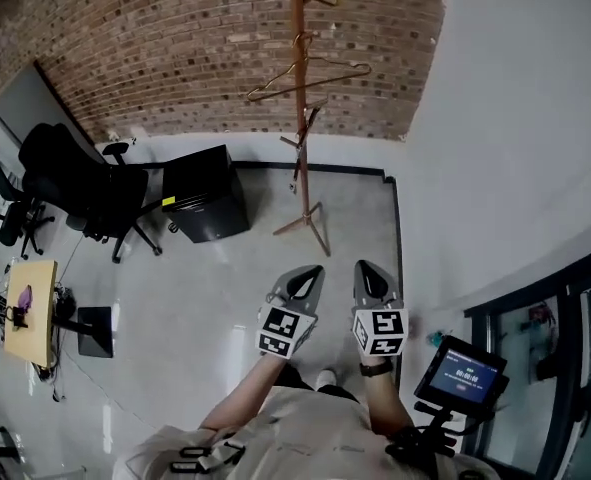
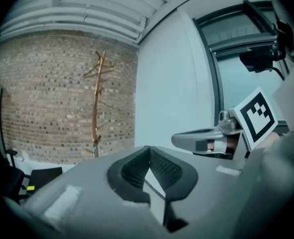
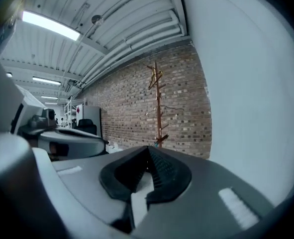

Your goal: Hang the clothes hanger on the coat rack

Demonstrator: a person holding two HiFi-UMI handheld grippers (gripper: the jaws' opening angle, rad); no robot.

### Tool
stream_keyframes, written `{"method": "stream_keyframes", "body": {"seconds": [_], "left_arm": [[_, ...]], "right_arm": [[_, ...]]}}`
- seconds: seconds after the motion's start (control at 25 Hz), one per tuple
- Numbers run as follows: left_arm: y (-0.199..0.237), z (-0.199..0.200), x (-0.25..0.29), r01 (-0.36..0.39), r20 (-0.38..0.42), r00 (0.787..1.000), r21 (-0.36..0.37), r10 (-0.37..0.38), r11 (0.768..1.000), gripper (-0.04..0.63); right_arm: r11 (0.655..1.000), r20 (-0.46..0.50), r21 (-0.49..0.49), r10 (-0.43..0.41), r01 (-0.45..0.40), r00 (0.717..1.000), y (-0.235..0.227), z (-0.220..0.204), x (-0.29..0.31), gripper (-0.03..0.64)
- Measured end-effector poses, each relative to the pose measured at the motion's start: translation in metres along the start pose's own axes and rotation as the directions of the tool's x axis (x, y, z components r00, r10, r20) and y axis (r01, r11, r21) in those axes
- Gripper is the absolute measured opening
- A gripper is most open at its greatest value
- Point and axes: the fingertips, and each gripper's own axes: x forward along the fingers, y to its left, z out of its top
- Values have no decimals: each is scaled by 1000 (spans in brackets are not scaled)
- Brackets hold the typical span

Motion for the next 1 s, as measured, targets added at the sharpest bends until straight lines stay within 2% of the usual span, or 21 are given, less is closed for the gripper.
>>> {"method": "stream_keyframes", "body": {"seconds": [0.12,0.24,0.36,0.44,0.52,0.64,0.72,1.0], "left_arm": [[14,41,-27,-27,106,994,58,21,998,2],[15,68,-48,-12,189,982,73,-2,997,2],[14,84,-66,-1,242,970,97,-23,995,2],[12,86,-81,0,258,966,99,-26,995,2],[18,79,-96,-23,262,965,77,2,997,2],[39,63,-98,-62,239,970,54,47,997,2],[49,58,-95,-76,237,970,53,61,996,2],[54,87,-139,-83,276,959,48,67,995,2]], "right_arm": [[998,73,-56,2,2,997,20,38,-16,5],[995,128,-101,-3,16,992,40,70,-28,5],[994,157,-106,17,0,987,66,85,-30,5],[994,159,-109,44,-26,986,88,85,-33,5],[993,176,-107,68,-50,982,111,85,-37,5],[996,242,-83,48,-29,969,122,88,-34,5],[997,246,-78,40,-21,968,122,84,-27,5],[996,235,-92,38,-17,971,148,112,-44,5]]}}
